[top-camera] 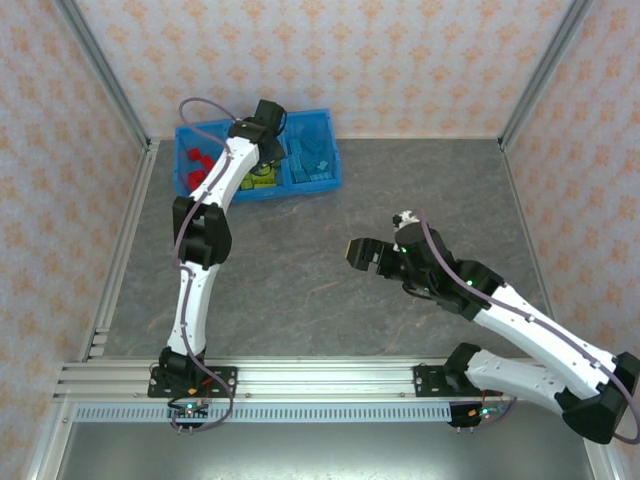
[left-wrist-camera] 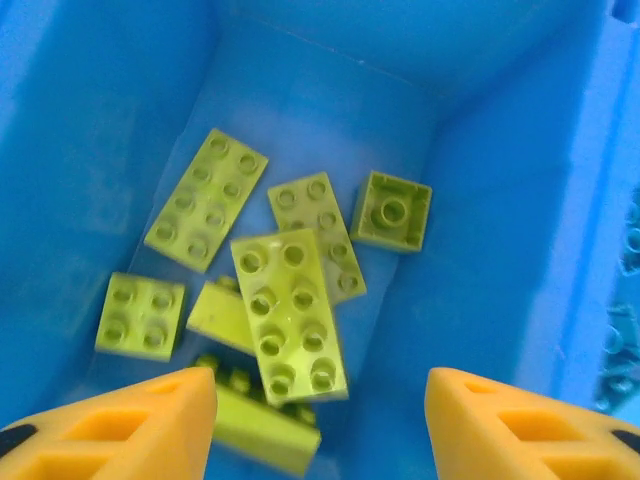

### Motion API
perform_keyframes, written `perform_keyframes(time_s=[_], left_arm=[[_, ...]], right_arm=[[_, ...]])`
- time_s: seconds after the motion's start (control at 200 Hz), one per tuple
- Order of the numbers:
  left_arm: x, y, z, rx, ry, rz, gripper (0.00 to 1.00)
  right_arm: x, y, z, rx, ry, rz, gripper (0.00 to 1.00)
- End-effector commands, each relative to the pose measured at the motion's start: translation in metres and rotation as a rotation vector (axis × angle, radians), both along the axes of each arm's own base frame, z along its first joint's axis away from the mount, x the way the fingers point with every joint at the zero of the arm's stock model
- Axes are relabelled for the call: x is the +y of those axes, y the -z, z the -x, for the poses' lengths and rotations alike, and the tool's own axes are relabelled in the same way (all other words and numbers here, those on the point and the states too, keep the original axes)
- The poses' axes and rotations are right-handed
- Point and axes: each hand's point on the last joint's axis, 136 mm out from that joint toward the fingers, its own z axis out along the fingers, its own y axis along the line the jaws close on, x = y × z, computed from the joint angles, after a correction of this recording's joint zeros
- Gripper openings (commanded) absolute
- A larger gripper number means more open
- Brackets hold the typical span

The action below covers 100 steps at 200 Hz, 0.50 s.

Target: Sort the legos into containers by color

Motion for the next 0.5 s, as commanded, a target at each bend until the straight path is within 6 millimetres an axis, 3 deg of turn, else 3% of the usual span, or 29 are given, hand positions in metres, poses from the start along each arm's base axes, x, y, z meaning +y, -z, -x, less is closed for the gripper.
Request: perform_keyframes(time_s=[0.0, 0.115, 0.215, 0.265, 0.295, 0.31, 0.315, 0.325, 0.34, 0.42, 0.495], left_arm=[[0.003, -0.037, -0.002, -0.042, 0.059, -0.001, 0.63], [0.001, -0.067, 0.010, -0.091, 0.079, 0.019, 0.66], [-0.001, -0.104, 0.041, -0.172, 0.108, 0.010, 0.67], [-0.002, -0.120, 0.064, -0.226, 0.126, -0.005, 0.68], [-0.003, -0.140, 0.081, -0.280, 0.139, -0.012, 0.69], [-0.004, -0.136, 0.087, -0.278, 0.148, -0.025, 0.69], [-0.004, -0.147, 0.092, -0.303, 0.150, -0.024, 0.69], [-0.006, -0.141, 0.096, -0.293, 0.157, -0.032, 0.70], [-0.005, -0.152, 0.107, -0.322, 0.158, -0.033, 0.70], [-0.003, -0.164, 0.151, -0.364, 0.216, -0.137, 0.74], [0.006, -0.164, 0.192, -0.398, 0.248, -0.208, 0.76]], right_arm=[[-0.023, 0.001, -0.001, -0.008, 0.096, 0.032, 0.99], [-0.047, 0.011, -0.005, -0.019, 0.202, 0.101, 0.99], [-0.079, 0.015, -0.011, -0.077, 0.327, 0.215, 0.99], [-0.097, 0.011, -0.017, -0.138, 0.385, 0.289, 0.99], [-0.104, 0.008, -0.021, -0.175, 0.409, 0.328, 0.99], [-0.107, 0.006, -0.022, -0.194, 0.421, 0.345, 0.99], [-0.108, 0.006, -0.023, -0.200, 0.424, 0.352, 0.99], [-0.110, 0.005, -0.024, -0.211, 0.431, 0.363, 0.99], [-0.114, 0.003, -0.027, -0.229, 0.446, 0.377, 0.99], [-0.130, -0.005, -0.040, -0.305, 0.509, 0.455, 0.99], [-0.147, -0.003, -0.056, -0.330, 0.567, 0.509, 0.99]])
